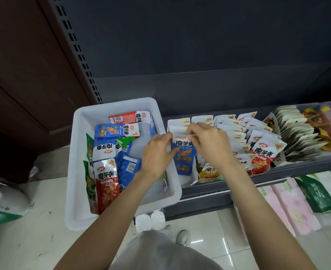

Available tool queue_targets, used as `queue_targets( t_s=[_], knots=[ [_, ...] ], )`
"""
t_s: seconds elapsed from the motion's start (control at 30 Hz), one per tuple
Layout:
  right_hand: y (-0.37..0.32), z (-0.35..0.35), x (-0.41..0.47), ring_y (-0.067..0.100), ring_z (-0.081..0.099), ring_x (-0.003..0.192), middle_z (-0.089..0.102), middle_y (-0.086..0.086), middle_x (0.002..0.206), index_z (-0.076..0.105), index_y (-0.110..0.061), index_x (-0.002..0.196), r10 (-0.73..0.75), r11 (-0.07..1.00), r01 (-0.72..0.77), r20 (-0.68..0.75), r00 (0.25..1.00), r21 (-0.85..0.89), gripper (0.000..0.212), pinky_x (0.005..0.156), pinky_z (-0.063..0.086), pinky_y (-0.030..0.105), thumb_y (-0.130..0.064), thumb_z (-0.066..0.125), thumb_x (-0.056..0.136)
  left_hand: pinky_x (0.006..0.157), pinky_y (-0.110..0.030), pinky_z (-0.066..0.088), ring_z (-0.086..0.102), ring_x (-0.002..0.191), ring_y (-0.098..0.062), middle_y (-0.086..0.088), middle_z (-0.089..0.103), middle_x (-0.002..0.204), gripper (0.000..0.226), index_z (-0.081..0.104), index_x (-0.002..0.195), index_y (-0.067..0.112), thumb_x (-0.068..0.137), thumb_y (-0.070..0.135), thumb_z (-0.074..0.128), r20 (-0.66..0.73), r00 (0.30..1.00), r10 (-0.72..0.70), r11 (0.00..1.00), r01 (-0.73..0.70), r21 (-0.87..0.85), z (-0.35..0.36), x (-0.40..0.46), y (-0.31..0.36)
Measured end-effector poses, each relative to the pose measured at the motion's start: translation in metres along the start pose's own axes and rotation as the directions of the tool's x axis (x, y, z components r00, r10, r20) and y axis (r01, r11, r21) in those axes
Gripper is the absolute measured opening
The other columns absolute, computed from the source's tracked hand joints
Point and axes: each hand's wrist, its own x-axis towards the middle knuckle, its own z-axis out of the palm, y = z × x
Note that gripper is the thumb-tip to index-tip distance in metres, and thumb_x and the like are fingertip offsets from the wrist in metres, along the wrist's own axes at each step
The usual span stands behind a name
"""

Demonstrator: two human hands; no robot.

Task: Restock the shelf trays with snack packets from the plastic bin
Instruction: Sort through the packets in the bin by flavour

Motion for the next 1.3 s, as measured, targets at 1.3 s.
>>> queue_targets(
  t_s=[1.3],
  knots=[
    [-0.13,0.089,0.04,0.032,0.065,0.089,0.066,0.012,0.099,0.046,-0.007,0.121,0.048,0.997,-0.019,0.419,0.907,-0.074,0.037,0.064,0.038,0.033,0.006,0.047,0.087,0.103,-0.038,0.033,0.044,0.122,-0.028,-0.008,0.053,0.13,0.043,0.053,0.128,0.017,0.095,0.044,0.045,0.208,0.862,-0.462,0.886,0.459,0.066,-0.057,-0.051,-0.12]
  ],
)
